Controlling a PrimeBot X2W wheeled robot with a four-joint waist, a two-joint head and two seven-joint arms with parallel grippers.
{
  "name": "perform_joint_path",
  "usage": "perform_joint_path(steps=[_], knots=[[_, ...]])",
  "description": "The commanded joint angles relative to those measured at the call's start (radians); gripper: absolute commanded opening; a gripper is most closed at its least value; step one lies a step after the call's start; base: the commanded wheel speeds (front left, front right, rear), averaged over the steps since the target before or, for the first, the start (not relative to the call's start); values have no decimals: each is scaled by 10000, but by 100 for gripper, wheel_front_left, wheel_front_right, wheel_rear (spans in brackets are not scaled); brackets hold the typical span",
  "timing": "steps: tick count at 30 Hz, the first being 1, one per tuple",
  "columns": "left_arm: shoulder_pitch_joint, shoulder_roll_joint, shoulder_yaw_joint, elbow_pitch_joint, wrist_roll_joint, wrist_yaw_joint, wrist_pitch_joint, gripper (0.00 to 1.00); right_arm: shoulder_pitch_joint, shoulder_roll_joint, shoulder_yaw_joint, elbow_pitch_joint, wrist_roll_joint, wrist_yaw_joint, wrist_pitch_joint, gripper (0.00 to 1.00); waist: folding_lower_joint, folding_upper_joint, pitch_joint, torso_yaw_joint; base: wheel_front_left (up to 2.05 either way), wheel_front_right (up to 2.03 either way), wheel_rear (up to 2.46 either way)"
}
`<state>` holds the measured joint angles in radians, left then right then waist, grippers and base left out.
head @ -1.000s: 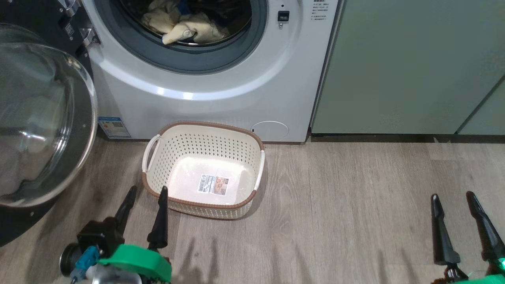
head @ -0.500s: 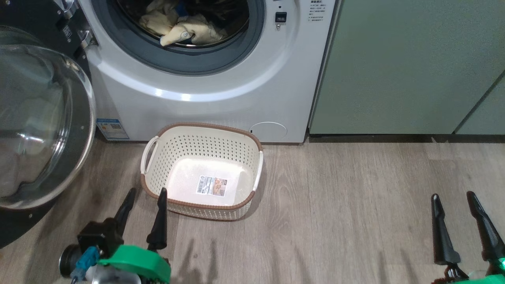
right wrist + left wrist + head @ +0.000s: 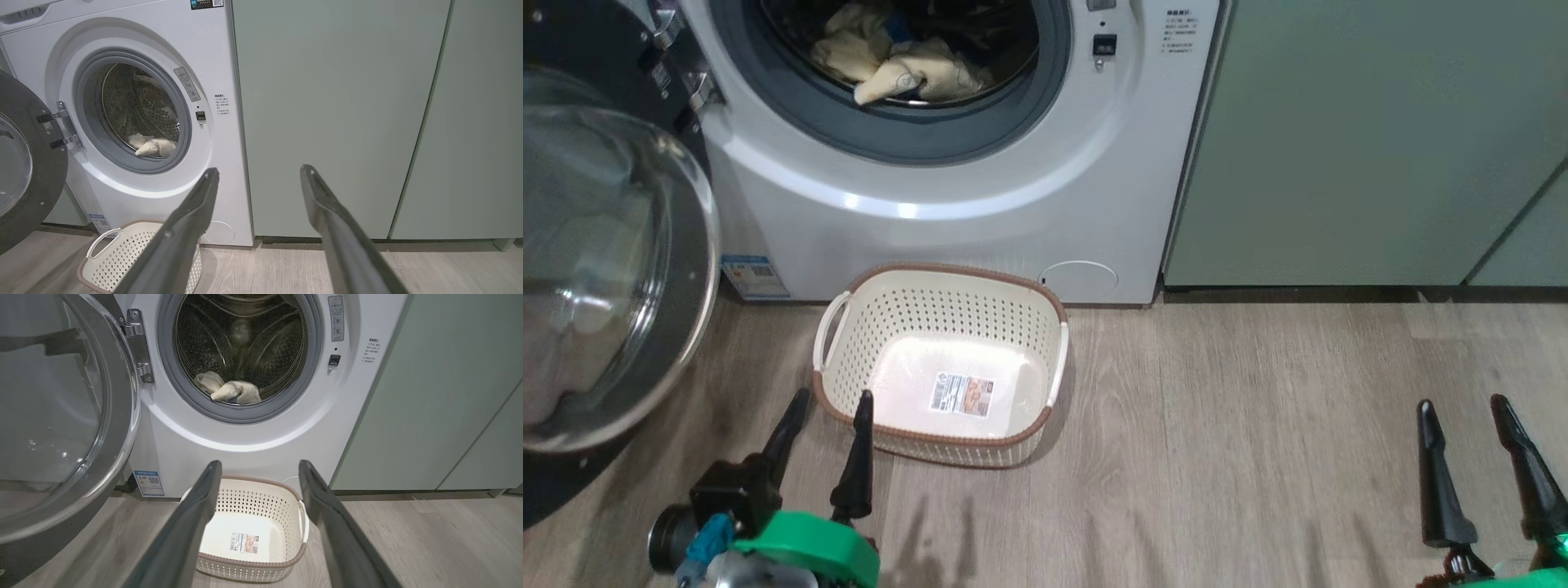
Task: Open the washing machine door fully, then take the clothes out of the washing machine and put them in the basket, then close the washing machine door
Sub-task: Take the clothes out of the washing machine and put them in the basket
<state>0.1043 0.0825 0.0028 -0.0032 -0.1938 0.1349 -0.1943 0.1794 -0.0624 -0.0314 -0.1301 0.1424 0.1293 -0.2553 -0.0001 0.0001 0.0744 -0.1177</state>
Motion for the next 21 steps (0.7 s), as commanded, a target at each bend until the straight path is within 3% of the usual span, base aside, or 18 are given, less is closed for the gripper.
perform_joint_path(steps=[1,12,21], knots=[[-364,188,341,-364,37,39,-91,100,-374,-123,159,-370,65,14,-65,100,1,-1,48,-19,179,-179,0],[-543,284,194,-407,0,-70,-201,100,-488,-106,143,-369,72,14,-65,100,1,-1,238,-41,187,-186,-1],[-603,311,150,-394,-45,-55,-311,100,-579,-129,157,-316,92,14,-65,100,1,-1,269,-11,72,-72,0]])
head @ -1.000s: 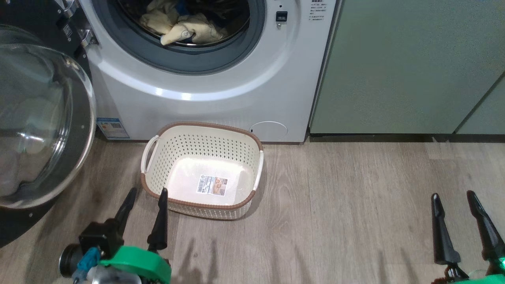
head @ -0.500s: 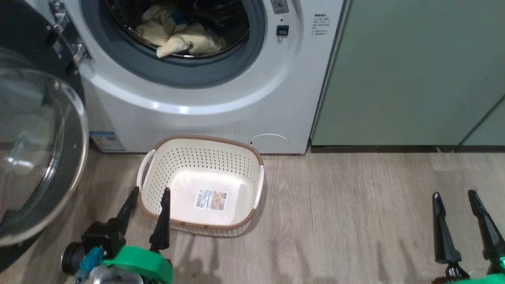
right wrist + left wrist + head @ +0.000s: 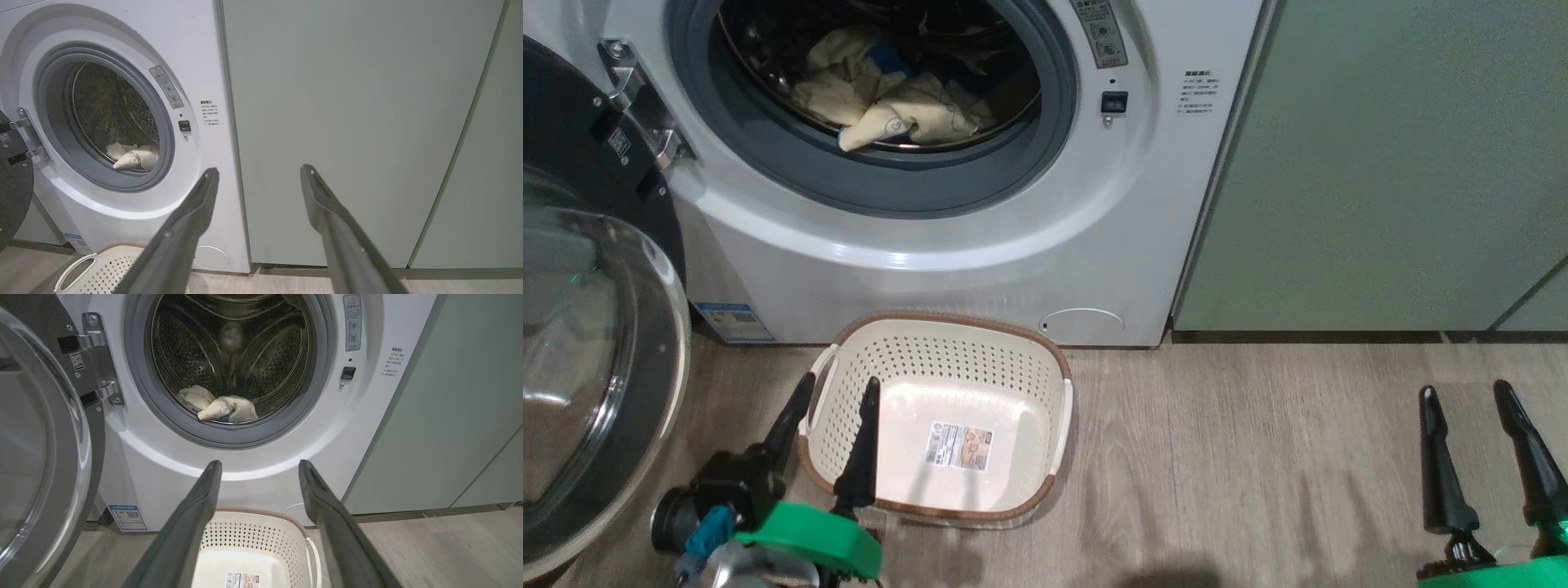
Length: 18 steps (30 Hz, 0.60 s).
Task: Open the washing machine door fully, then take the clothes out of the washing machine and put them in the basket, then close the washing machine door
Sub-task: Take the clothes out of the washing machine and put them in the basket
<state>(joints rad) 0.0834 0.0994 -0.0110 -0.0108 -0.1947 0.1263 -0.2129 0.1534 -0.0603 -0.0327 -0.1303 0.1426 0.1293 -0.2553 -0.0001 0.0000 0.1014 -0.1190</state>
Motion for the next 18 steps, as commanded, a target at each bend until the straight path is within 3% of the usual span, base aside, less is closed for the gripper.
perform_joint_path(steps=[1,18], knots=[[-397,149,283,-316,-37,31,-137,100,-317,-154,170,-312,92,14,-65,100,1,0,-2,6,3,-3,0],[-371,219,93,-145,-135,33,-70,100,-242,-213,230,-249,102,14,-65,100,1,0,-142,26,0,0,0]])
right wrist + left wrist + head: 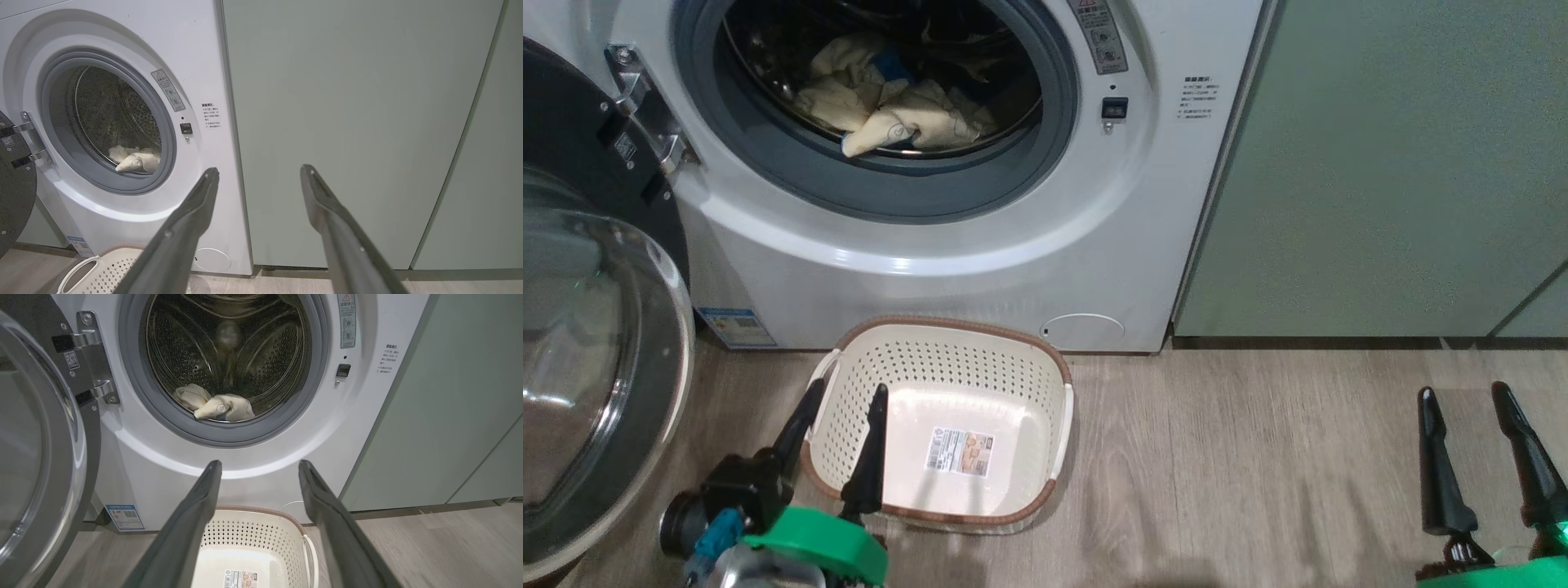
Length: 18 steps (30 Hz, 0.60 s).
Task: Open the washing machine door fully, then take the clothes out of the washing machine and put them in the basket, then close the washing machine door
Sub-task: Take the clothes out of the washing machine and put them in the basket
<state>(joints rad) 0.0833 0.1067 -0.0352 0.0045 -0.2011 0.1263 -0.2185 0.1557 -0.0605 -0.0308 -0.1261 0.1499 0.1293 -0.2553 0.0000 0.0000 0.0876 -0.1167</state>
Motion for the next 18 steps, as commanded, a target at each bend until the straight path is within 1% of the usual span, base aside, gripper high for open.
perform_joint_path(steps=[1,11,18], knots=[[-386,148,319,-282,-77,32,-3,100,-269,-222,218,-284,27,14,-65,100,0,0,-11,5,0,0,0],[-672,220,128,-27,-118,-63,126,100,-287,-297,264,-337,36,14,-65,100,0,0,68,-9,0,0,0],[-1426,290,-21,340,-164,-171,286,100,-490,-368,372,-425,53,14,-65,100,0,0,692,-43,0,0,0]])
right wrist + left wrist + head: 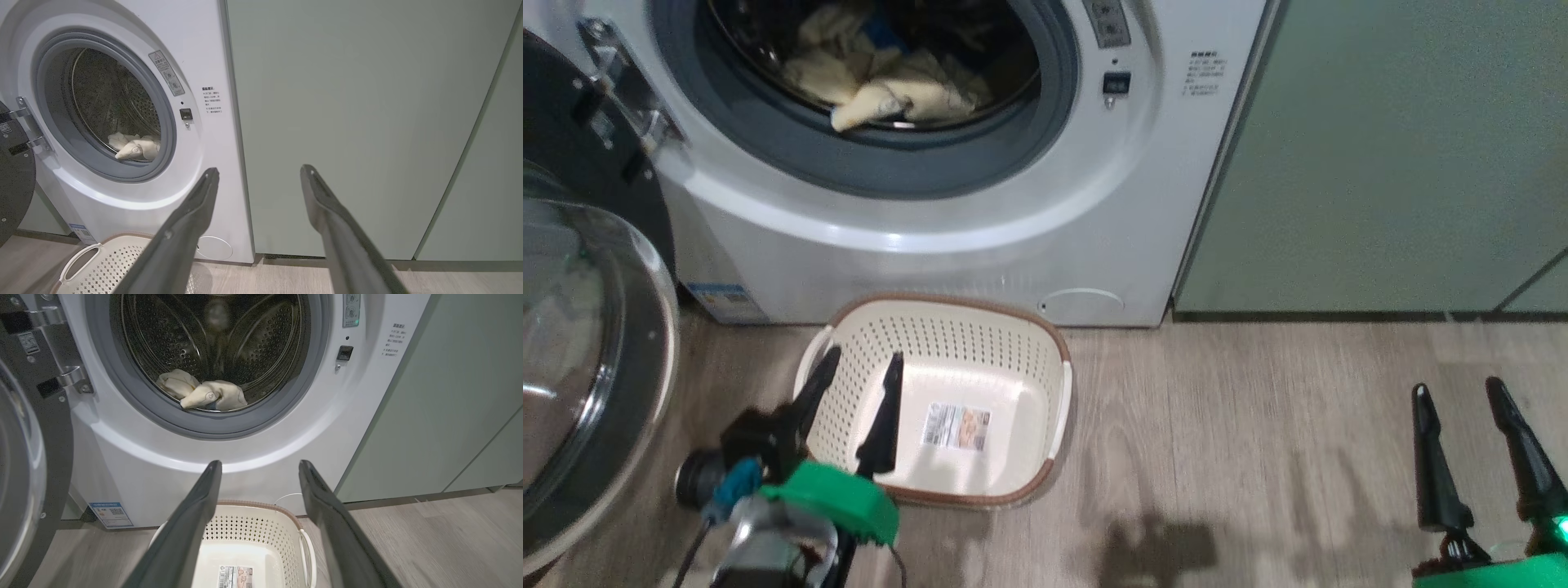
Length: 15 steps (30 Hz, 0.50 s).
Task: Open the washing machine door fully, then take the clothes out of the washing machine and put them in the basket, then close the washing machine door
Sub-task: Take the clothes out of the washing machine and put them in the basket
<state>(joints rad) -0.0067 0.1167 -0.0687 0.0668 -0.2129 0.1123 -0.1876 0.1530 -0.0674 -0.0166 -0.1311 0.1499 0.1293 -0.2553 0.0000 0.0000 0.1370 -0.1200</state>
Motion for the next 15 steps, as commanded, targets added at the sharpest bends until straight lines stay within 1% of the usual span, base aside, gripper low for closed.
perform_joint_path(steps=[1,6,11,15], knots=[[-697,207,284,-197,-40,-49,20,100,-524,-299,221,-407,61,14,-65,100,0,0,346,-8,0,0,0],[-1853,332,157,281,44,-135,124,100,-903,-283,241,-523,90,14,-65,100,0,0,1239,-22,0,0,0],[-3303,634,-22,937,33,-495,650,100,-1363,-215,308,-648,134,14,-65,100,0,0,2261,-145,0,0,0],[-4631,1077,-116,1448,147,-782,1159,100,-1788,-123,374,-746,159,14,-65,100,0,0,3062,-326,0,0,0]])
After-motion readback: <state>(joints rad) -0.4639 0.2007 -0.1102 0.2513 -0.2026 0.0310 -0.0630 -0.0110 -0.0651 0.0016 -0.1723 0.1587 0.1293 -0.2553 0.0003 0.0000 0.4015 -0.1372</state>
